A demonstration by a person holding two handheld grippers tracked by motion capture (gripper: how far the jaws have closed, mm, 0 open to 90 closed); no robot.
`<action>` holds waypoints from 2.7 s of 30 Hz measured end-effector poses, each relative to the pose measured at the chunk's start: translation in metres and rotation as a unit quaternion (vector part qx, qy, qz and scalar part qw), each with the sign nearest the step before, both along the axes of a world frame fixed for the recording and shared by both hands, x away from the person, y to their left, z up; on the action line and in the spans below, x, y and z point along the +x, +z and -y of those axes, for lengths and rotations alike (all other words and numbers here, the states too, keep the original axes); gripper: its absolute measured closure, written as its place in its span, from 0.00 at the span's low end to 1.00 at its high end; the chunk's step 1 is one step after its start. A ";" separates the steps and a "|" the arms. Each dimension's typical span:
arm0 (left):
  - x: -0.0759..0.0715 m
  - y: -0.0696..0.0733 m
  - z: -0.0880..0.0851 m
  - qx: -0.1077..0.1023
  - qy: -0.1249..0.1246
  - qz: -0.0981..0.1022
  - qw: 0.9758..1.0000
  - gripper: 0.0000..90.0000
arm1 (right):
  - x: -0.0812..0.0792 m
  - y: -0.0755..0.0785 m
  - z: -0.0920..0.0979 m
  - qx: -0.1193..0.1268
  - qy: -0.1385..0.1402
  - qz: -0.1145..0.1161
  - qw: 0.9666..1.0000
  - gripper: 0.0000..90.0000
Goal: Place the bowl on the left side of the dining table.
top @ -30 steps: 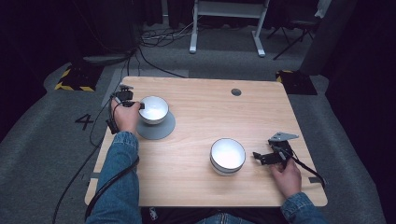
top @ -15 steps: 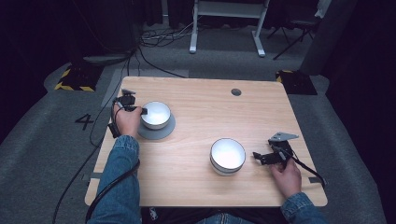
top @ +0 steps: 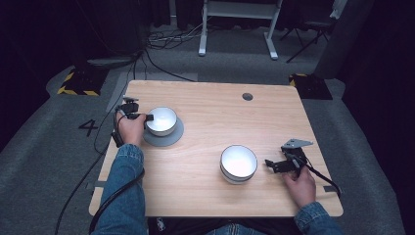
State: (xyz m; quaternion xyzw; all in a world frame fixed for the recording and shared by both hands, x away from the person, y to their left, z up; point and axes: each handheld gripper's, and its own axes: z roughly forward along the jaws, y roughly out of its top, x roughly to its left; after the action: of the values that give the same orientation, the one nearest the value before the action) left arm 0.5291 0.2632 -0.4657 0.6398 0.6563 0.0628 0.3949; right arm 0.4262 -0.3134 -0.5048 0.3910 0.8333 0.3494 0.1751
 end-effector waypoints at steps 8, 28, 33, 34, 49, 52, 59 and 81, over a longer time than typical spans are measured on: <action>0.001 0.006 -0.001 0.025 0.014 0.019 0.999 0.52 | 0.000 0.000 0.000 0.000 0.000 0.000 1.000 0.04; -0.014 0.060 0.005 0.063 -0.071 0.105 0.990 0.49 | 0.000 0.000 0.000 0.000 0.000 0.000 1.000 0.04; -0.024 0.082 0.008 0.077 -0.118 0.140 0.980 0.49 | 0.000 0.000 0.000 0.000 0.000 0.000 1.000 0.04; -0.026 0.084 0.009 0.075 -0.125 0.145 0.979 0.49 | 0.000 0.000 0.000 0.000 0.000 0.000 1.000 0.04; -0.079 0.102 0.016 0.076 -0.229 0.197 0.950 0.49 | 0.000 0.000 0.000 0.000 0.000 0.000 1.000 0.04; -0.091 0.103 0.018 0.077 -0.237 0.214 0.944 0.49 | 0.000 0.000 0.000 0.000 0.000 0.000 1.000 0.04; -0.104 0.098 0.021 0.065 -0.237 0.227 0.943 0.48 | 0.000 0.000 0.000 0.000 0.000 0.000 1.000 0.04; -0.117 0.081 0.045 0.056 -0.275 0.236 0.930 0.46 | 0.000 0.000 0.000 0.000 0.000 0.000 1.000 0.04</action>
State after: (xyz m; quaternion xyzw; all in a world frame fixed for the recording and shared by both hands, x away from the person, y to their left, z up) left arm 0.4120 0.2180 -0.3845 0.7828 0.3380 0.1376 0.5040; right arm 0.4262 -0.3133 -0.5048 0.3911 0.8332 0.3494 0.1751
